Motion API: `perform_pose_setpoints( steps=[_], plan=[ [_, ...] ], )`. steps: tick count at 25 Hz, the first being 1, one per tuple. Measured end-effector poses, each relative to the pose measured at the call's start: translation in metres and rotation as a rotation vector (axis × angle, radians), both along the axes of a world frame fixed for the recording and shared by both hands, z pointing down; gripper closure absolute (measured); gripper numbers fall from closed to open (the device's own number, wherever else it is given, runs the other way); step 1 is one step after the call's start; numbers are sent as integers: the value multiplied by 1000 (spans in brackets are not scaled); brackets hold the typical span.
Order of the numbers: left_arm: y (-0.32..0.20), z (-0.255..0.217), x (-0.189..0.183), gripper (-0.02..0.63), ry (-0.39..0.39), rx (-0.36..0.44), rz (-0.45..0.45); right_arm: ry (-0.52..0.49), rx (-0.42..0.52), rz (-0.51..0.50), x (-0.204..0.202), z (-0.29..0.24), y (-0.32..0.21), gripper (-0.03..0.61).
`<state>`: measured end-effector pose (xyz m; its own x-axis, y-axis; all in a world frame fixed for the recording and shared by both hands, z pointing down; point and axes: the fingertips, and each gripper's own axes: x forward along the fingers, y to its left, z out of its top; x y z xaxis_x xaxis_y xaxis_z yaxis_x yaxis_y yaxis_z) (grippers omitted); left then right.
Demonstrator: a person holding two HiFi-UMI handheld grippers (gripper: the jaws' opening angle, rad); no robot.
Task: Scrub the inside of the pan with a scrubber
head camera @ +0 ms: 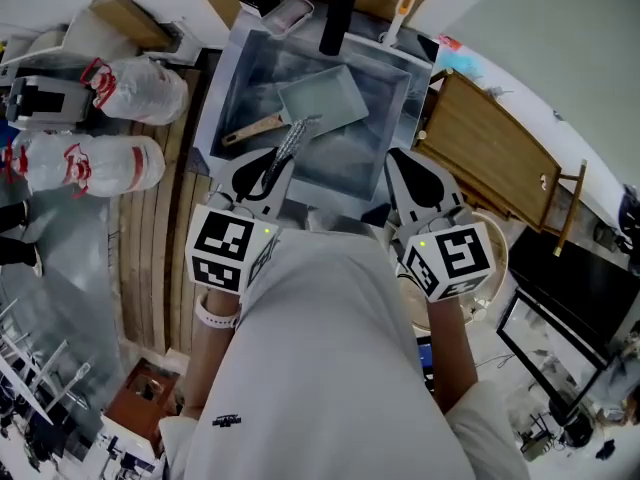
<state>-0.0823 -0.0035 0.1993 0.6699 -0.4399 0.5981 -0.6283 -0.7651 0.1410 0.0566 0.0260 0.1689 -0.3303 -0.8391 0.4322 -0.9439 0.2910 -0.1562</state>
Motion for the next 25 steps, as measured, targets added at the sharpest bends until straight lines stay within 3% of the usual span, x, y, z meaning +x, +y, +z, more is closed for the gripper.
perform_pose_setpoints(
  steps=[14, 25],
  plan=[
    [13, -19, -12, 549, 17, 40, -46, -13, 31, -147, -54, -16, 3, 572],
    [10, -17, -2, 549, 28, 32, -17, 36, 57, -178, -41, -22, 2, 572]
  ],
)
